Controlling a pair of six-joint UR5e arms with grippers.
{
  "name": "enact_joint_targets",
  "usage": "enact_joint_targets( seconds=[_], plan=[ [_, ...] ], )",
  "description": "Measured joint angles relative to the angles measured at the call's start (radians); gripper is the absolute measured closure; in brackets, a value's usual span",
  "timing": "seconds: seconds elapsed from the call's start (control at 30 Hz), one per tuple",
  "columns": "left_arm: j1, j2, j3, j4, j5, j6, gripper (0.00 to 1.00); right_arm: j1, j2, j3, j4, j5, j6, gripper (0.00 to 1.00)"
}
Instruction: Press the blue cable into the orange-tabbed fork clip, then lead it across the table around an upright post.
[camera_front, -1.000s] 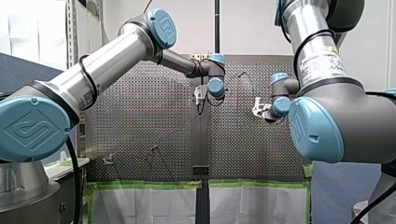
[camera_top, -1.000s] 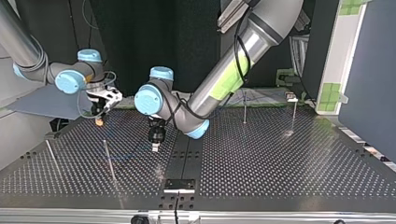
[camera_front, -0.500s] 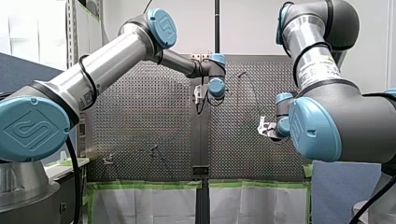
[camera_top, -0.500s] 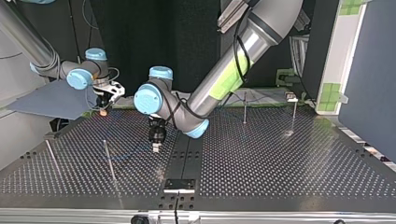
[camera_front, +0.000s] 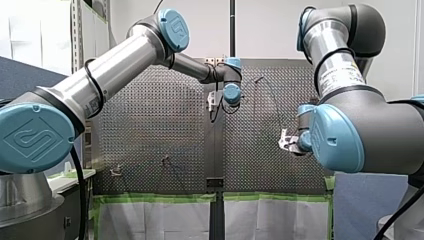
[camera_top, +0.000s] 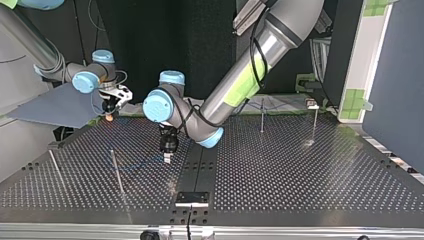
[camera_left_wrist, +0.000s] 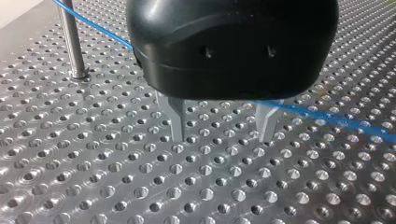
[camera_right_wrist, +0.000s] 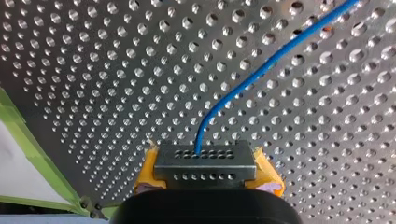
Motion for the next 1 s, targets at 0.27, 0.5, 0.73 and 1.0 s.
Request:
enact_joint_targets(
  seconds=[0.27, 0.5, 0.73, 1.0],
  plan=[
    [0.000, 0.000, 0.000, -0.001, -0.001, 0.000, 0.25, -0.015, 0.049, 0.002, -0.037, 0.028, 0.012, 1.00],
    [0.000, 0.000, 0.000, -0.001, -0.002, 0.000, 0.25, -0.029, 0.075, 0.002, -0.070, 0.060, 0.026, 1.00],
    [0.000, 0.000, 0.000, -0.001, -0.005, 0.000, 0.25, -0.040, 0.089, 0.002, -0.095, 0.087, 0.025, 1.00],
    [0.000, 0.000, 0.000, -0.001, -0.006, 0.000, 0.25, -0.048, 0.130, 0.002, -0.126, 0.095, 0.022, 1.00]
  ],
)
